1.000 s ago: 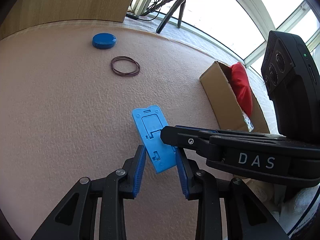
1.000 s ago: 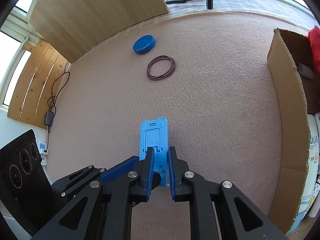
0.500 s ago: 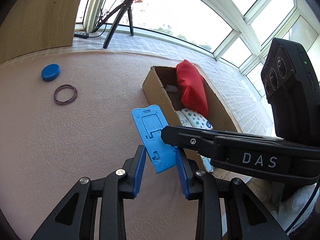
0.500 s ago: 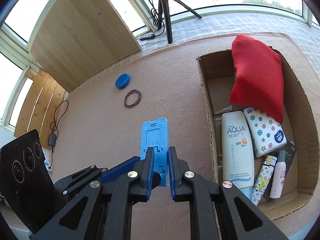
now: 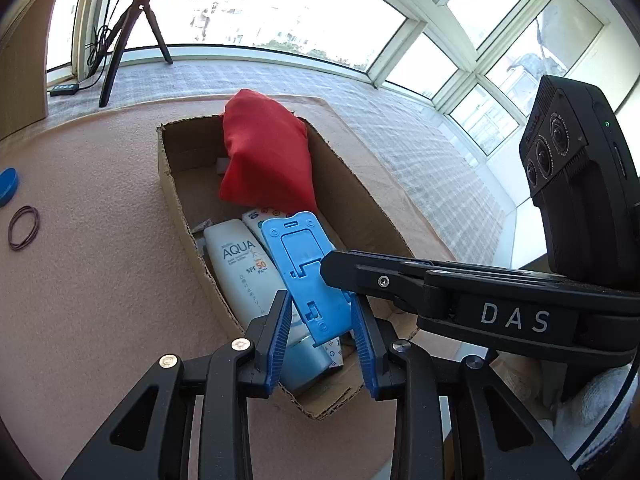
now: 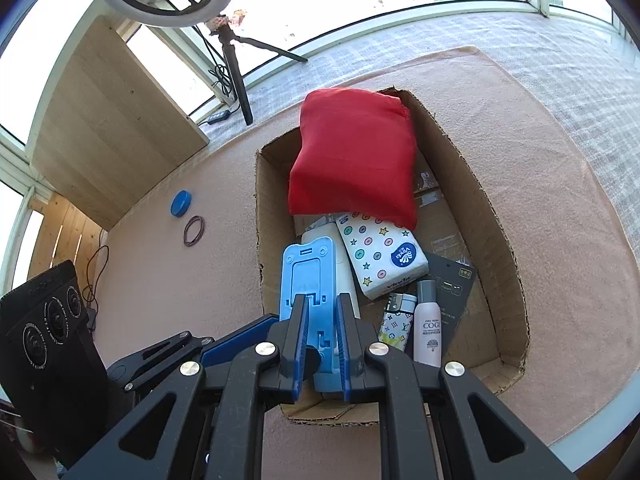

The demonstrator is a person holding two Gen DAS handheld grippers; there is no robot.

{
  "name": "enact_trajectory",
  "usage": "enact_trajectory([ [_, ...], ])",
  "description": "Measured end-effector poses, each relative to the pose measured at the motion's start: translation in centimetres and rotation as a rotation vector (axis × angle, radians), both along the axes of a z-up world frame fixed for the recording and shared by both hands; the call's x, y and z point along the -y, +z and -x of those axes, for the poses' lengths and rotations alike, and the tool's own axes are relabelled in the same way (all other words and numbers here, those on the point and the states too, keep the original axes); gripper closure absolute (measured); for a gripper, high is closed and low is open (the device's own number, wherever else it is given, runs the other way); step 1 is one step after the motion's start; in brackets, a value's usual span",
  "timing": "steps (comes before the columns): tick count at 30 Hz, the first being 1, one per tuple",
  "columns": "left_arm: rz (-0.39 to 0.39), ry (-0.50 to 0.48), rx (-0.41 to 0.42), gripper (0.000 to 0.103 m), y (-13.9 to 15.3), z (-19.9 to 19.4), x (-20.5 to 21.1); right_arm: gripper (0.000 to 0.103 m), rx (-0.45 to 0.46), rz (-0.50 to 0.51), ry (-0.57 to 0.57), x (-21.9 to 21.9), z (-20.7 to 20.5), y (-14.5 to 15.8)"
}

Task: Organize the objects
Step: 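Carry the phone stand into the box with the right tool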

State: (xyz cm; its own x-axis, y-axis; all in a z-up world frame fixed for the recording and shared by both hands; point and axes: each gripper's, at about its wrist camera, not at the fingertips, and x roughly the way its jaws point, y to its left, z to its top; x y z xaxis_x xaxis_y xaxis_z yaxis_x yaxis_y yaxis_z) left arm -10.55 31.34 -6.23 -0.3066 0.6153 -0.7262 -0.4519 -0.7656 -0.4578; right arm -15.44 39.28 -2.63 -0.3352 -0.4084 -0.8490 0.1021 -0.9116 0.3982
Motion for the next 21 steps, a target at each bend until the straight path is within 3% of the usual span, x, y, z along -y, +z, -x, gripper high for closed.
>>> enact_trajectory([
  [10,0.036,-0.047,-0.009,0.070,-0.2,-0.4,-3.3,0.090,0.016,0.000,-0.037,-2.5,0.2,-0.8],
  [21,0.064,-0.058,-0.016,0.070,-0.2,-0.1,-3.4,0.090,0.007,-0.017,-0.038,-2.5,0.2,-0.7],
])
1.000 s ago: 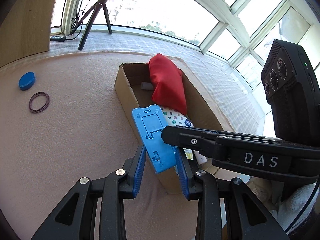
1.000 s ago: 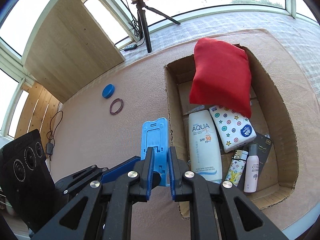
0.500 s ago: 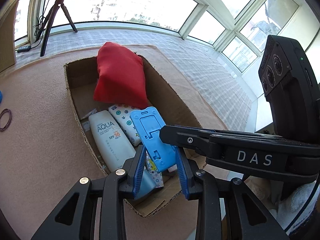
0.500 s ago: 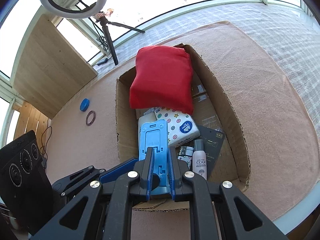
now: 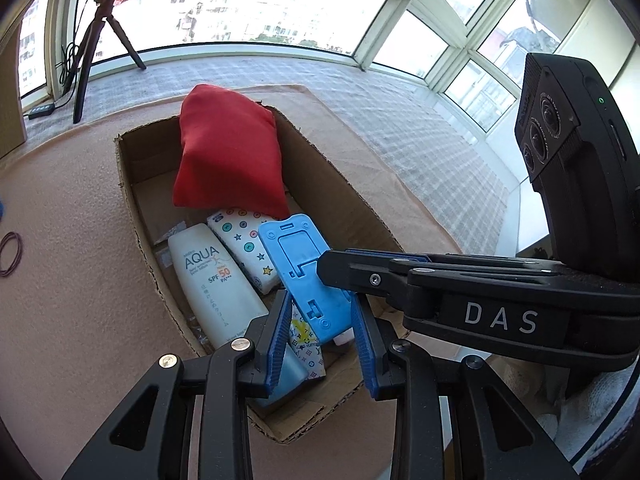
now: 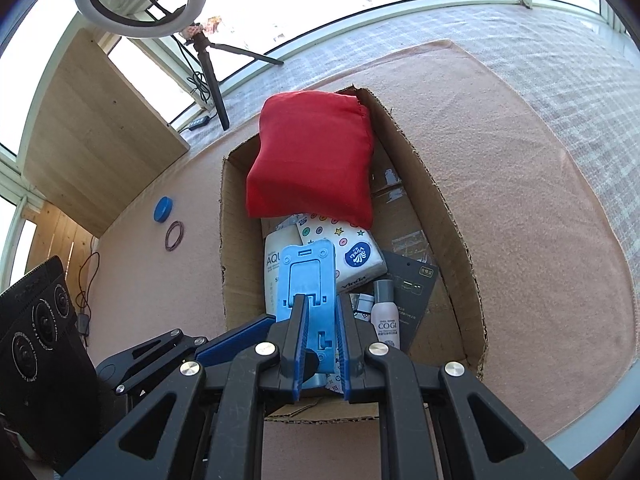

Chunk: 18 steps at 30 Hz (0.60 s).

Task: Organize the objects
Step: 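Carry the phone stand into the box with the right tool, then open the right tool to release the phone stand in the box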

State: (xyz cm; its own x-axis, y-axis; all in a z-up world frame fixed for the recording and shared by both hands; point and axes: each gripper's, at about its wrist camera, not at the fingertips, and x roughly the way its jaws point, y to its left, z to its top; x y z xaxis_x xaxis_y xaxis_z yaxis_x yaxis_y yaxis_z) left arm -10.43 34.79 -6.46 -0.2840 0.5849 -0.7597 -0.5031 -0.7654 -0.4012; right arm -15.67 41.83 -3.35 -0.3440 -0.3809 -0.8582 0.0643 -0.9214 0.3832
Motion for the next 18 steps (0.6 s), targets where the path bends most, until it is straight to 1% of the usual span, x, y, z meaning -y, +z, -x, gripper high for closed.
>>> enact_trajectory([
  [1,0.002,0.003,0.002,0.070,0.0,0.0,0.1,0.087,-0.002,-0.007,-0.010,0.0,0.0,0.1],
  [2,0.002,0.003,0.000,0.070,0.0,0.0,0.2,0.080,-0.003,-0.008,-0.014,-0.1,0.0,0.1],
  [4,0.005,0.003,-0.004,0.070,0.0,-0.1,0.3,0.074,-0.014,-0.010,-0.025,-0.1,-0.1,0.3],
  [12,0.007,0.031,-0.009,0.070,0.1,-0.2,2.7,0.074,-0.022,-0.009,-0.011,1.2,-0.2,0.7],
  [16,0.009,0.071,-0.007,0.070,0.1,0.1,5.0,0.068,-0.023,-0.007,0.005,2.5,-0.3,0.7],
  [18,0.011,0.096,-0.008,0.070,0.1,0.2,6.3,0.068,-0.024,-0.005,0.011,3.1,-0.3,0.8],
])
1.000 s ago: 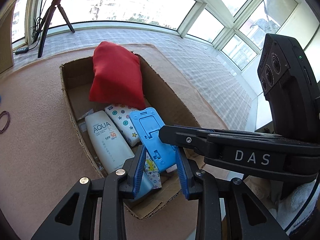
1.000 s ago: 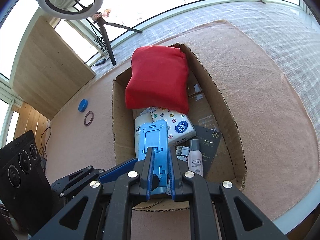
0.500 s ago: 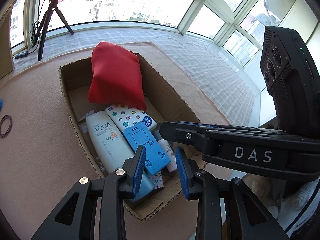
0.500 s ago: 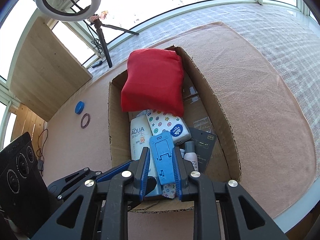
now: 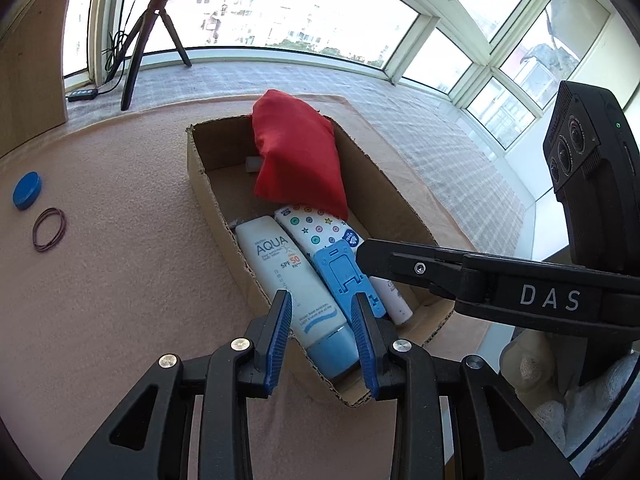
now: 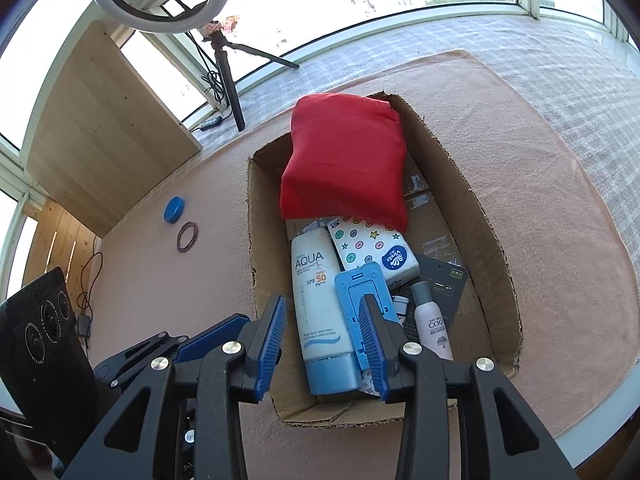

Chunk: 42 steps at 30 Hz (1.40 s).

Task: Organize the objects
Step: 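Open the right tool to release the phone stand in the box, then move the left tool to the blue round lid and close on it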

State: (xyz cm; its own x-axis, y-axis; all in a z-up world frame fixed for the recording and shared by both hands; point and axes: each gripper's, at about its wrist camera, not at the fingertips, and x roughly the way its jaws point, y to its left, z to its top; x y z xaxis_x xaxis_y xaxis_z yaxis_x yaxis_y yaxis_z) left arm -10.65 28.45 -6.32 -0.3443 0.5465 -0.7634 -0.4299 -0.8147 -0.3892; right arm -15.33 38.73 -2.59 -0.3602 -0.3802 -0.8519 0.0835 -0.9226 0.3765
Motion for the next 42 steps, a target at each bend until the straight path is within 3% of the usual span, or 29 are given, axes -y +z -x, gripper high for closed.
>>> enact_trajectory([
  [14,0.047,0.258,0.009,0.070,-1.0,1.6,14.3,0.048,-0.026,-0.026,0.042,4.8,-0.5,0.3],
  [22,0.085,0.356,-0.003,0.070,-1.0,3.0,20.7,0.048,-0.034,-0.056,0.081,8.4,0.0,0.3],
  [32,0.113,0.448,-0.023,0.069,-0.5,6.1,26.2,0.048,-0.066,-0.070,0.145,13.4,2.2,0.7],
  [42,0.122,0.489,-0.033,0.069,-0.4,12.1,28.4,0.048,-0.080,-0.067,0.196,17.5,2.9,0.5],
])
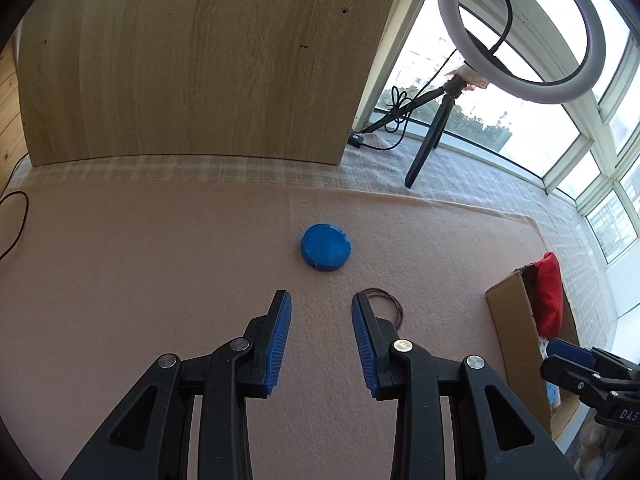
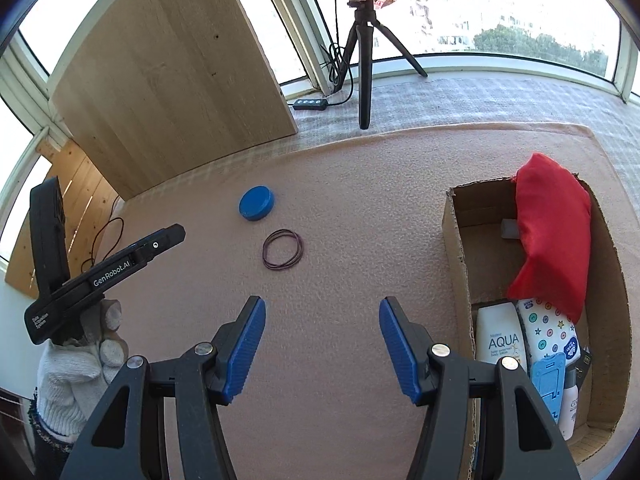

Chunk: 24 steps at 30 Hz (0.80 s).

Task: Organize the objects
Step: 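Move the left tool to the blue round lid and close on it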

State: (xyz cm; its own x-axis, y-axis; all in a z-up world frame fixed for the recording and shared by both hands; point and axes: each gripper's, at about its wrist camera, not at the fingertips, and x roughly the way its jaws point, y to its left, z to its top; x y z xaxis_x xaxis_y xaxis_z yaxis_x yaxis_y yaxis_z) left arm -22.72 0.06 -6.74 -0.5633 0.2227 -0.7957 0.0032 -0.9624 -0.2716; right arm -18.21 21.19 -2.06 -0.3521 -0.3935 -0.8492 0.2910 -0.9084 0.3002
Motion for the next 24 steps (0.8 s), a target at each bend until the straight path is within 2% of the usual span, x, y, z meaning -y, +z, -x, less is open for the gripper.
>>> enact_trajectory([
  [6,-0.015,-0.008,0.018,0.067,-1.2,4.8,-0.4,0.048,0.027,0.004,-0.003,0.3,-0.3,-0.9],
  [13,-0.018,-0.006,0.076,0.067,-4.5,9.2,-2.0,0.048,0.056,-0.009,-0.020,-1.0,-0.5,-1.8],
  [18,0.013,-0.014,0.109,0.062,-6.4,10.9,-3.4,0.048,0.073,-0.006,-0.042,-2.4,-0.1,-2.2],
  [24,0.065,-0.014,0.114,0.059,-7.4,12.2,-4.4,0.048,0.086,-0.003,-0.045,-2.8,0.2,-2.6],
])
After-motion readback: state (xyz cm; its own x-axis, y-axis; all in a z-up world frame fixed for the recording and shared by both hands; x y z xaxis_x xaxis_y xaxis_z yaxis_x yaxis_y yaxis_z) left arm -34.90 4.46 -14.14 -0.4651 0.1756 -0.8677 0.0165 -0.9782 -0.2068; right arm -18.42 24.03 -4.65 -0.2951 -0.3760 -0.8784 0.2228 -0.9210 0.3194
